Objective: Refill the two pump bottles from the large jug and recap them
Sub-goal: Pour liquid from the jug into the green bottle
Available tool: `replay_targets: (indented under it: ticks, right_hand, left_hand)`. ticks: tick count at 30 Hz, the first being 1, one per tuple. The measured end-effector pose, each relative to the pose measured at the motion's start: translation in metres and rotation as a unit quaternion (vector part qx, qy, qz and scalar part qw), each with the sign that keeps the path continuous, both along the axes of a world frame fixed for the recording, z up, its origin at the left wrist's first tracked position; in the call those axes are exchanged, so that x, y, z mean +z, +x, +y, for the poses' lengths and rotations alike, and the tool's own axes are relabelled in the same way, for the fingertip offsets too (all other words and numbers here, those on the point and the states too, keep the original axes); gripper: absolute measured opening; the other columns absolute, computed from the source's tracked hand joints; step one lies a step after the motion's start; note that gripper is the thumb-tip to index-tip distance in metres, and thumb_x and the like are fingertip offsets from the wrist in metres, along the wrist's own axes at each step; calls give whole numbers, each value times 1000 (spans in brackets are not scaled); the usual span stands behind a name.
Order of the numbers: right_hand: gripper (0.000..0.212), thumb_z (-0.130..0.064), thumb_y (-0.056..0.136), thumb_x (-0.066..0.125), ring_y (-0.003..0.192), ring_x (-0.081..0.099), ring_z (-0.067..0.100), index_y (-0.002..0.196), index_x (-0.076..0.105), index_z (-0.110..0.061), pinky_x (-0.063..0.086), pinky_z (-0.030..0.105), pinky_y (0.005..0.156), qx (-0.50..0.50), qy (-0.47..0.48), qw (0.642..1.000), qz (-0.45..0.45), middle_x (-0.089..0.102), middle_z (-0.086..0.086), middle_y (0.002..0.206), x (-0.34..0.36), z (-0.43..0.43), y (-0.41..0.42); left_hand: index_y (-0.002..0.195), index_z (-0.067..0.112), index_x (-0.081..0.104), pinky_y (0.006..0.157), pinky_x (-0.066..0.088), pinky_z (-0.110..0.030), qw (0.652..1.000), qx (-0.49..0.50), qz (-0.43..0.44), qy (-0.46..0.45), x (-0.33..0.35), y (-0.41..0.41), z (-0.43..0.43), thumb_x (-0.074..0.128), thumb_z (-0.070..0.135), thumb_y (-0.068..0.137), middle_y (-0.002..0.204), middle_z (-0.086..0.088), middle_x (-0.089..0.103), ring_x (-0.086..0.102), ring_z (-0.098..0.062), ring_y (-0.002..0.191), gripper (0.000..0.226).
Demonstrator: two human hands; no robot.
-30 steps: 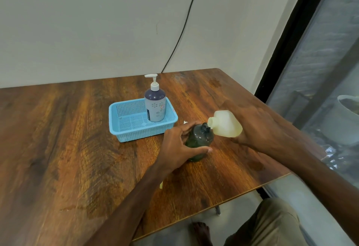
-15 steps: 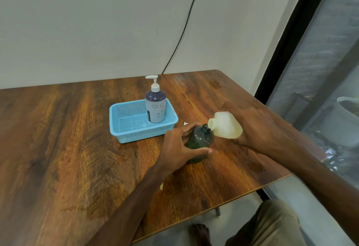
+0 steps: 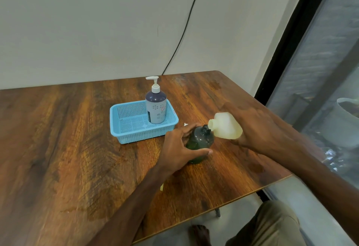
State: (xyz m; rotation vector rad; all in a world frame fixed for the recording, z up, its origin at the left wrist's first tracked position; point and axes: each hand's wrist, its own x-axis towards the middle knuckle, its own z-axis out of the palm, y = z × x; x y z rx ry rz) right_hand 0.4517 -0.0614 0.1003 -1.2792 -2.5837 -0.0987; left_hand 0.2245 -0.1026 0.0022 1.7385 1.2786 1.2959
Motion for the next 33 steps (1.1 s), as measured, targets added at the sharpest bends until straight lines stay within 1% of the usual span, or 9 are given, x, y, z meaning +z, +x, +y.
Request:
replay_targets:
  ticks: [2,4,7,11,14,19,22,27,33]
  right_hand:
    - [70,-37,74,84,114,58,20,135,51,-29,51,43,91,0,1,1000,-3,63,-4,124,0,0,0]
    - [71,-37,74,84,116,58,21,136,50,-29,51,43,92,-3,0,1000,-4,63,-3,126,0,0,0]
    - [72,-37,75,84,117,57,21,137,50,-28,49,40,93,-5,5,1000,-10,62,-3,127,-1,1,0]
    - [71,-40,75,83,115,58,20,137,50,-29,48,38,91,-4,4,1000,-14,63,-4,126,-2,3,2]
    - [71,-39,75,84,115,58,20,136,49,-29,49,40,92,1,3,1000,-11,63,-3,126,-1,2,1]
    - [75,-39,74,84,119,56,21,138,47,-30,49,44,95,-7,-4,1000,-8,61,-3,129,-3,4,2]
    - [75,-40,73,84,116,57,19,137,47,-31,48,38,92,-4,6,1000,-13,62,-4,127,-4,6,2]
    - [73,-40,75,84,115,57,18,137,48,-30,44,33,90,0,10,1000,-20,63,-5,126,-3,6,1]
    - [73,-41,75,84,116,57,18,137,46,-32,49,39,93,-3,8,1000,-23,63,-5,127,-3,5,0]
  left_hand:
    - [136,24,63,101,56,-24,1000,0,-2,4,0,0,0,98,31,68,126,14,71,65,3,119,77]
    - [135,24,64,101,56,-24,1000,-3,-6,4,0,0,-1,98,29,68,126,13,72,66,3,119,75]
    - [131,30,63,100,55,-21,1000,-5,-4,4,1,1,-1,97,28,69,122,17,72,66,3,118,71]
    - [132,32,61,99,54,-18,1000,-6,-1,0,2,0,-1,97,27,69,121,22,69,64,7,119,72]
    - [132,32,60,98,53,-16,1000,-7,0,3,1,0,-2,97,26,69,119,24,68,63,9,118,73]
    - [132,27,63,99,54,-19,1000,-9,-5,6,2,0,-1,97,27,69,122,18,71,65,6,118,72]
    - [126,35,61,95,53,-13,1000,-9,-9,6,3,0,-2,97,25,68,116,25,69,65,9,116,69]
    - [120,46,59,96,53,-15,1000,-10,-2,5,6,-1,-3,97,27,69,114,29,68,64,9,116,67]
    - [123,44,57,94,52,-12,1000,-9,-6,7,5,-1,-4,97,24,69,114,31,67,64,11,115,70]
